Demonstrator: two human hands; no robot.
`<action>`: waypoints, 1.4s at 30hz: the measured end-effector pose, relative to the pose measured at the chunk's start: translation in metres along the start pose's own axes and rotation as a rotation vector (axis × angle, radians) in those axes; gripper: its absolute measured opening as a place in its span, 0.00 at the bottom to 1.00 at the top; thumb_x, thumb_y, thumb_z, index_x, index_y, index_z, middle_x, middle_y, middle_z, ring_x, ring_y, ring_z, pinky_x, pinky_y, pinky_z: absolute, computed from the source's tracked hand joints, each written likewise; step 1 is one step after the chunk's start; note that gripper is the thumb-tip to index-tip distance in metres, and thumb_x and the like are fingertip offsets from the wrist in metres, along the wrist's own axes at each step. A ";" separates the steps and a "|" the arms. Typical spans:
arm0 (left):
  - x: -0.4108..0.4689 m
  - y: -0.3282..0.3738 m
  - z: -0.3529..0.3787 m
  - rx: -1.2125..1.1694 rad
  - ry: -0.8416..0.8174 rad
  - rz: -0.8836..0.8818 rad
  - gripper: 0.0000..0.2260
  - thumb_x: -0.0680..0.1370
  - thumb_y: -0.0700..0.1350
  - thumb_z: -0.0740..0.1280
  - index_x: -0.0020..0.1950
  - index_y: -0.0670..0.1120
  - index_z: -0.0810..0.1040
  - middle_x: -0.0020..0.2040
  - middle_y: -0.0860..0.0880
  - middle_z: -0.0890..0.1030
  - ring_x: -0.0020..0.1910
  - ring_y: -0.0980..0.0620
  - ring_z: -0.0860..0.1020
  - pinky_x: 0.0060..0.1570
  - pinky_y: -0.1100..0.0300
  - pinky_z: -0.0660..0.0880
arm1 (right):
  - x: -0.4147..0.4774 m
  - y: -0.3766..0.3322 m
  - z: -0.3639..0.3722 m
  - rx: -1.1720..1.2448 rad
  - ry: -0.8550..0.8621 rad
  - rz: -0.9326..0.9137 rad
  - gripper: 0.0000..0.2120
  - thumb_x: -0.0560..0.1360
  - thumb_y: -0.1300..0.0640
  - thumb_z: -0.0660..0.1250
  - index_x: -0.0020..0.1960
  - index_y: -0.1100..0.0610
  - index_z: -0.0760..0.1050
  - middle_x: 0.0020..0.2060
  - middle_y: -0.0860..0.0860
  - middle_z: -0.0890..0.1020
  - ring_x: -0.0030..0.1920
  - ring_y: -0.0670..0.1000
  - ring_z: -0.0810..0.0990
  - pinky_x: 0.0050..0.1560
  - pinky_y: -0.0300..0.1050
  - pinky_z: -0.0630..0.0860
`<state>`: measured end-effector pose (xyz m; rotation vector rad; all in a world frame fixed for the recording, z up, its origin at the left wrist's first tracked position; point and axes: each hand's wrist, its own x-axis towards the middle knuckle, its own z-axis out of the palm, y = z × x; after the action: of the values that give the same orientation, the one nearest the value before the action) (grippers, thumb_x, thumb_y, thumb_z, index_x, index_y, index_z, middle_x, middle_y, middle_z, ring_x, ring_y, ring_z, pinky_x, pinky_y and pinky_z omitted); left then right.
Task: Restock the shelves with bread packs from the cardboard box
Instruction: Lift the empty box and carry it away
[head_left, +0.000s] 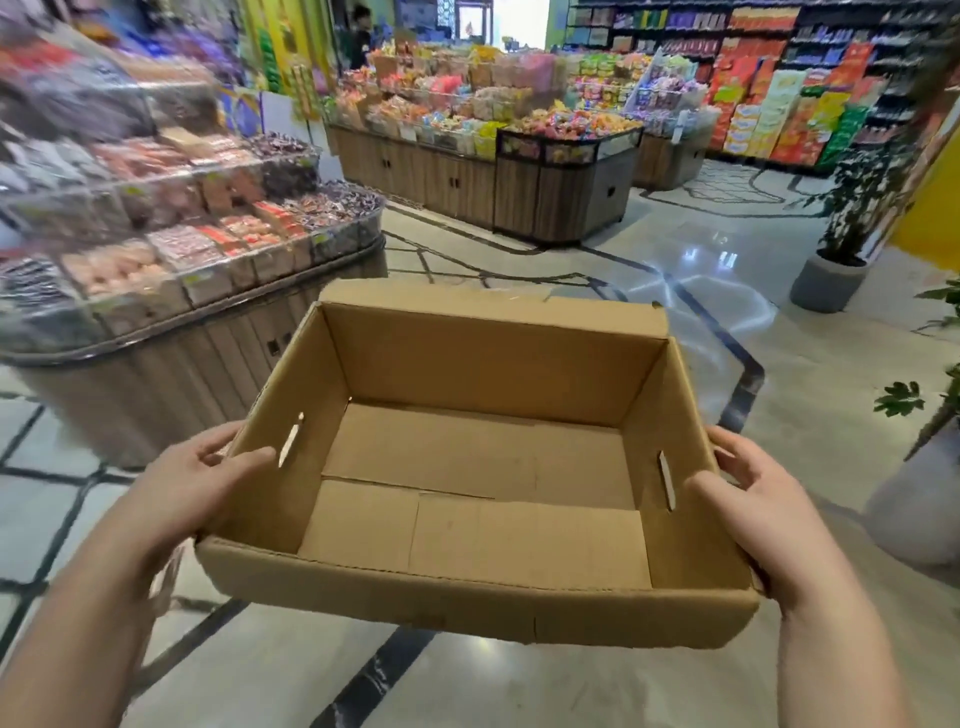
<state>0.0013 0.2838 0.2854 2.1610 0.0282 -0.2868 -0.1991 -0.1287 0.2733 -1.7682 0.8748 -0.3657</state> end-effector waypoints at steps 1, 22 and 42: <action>-0.014 -0.009 -0.001 -0.008 0.035 -0.026 0.09 0.76 0.59 0.72 0.51 0.74 0.78 0.53 0.56 0.83 0.50 0.52 0.81 0.50 0.49 0.80 | 0.004 0.000 0.002 -0.016 -0.041 -0.015 0.27 0.77 0.57 0.69 0.73 0.37 0.70 0.65 0.45 0.78 0.52 0.49 0.81 0.39 0.46 0.78; -0.371 -0.219 -0.150 -0.298 0.806 -0.494 0.16 0.75 0.57 0.74 0.63 0.62 0.81 0.54 0.51 0.86 0.49 0.47 0.85 0.52 0.46 0.82 | -0.174 -0.087 0.230 -0.358 -0.813 -0.458 0.30 0.80 0.53 0.68 0.78 0.40 0.62 0.70 0.51 0.75 0.57 0.56 0.79 0.52 0.59 0.82; -0.678 -0.426 -0.316 -0.389 1.469 -0.837 0.10 0.78 0.52 0.72 0.59 0.58 0.83 0.49 0.50 0.86 0.46 0.49 0.85 0.43 0.57 0.79 | -0.610 -0.110 0.550 -0.429 -1.468 -0.764 0.26 0.78 0.52 0.64 0.75 0.39 0.65 0.69 0.50 0.77 0.58 0.59 0.80 0.58 0.62 0.80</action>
<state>-0.6515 0.8450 0.2590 1.4189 1.6432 0.8195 -0.2308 0.6994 0.2701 -2.0581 -0.8317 0.6806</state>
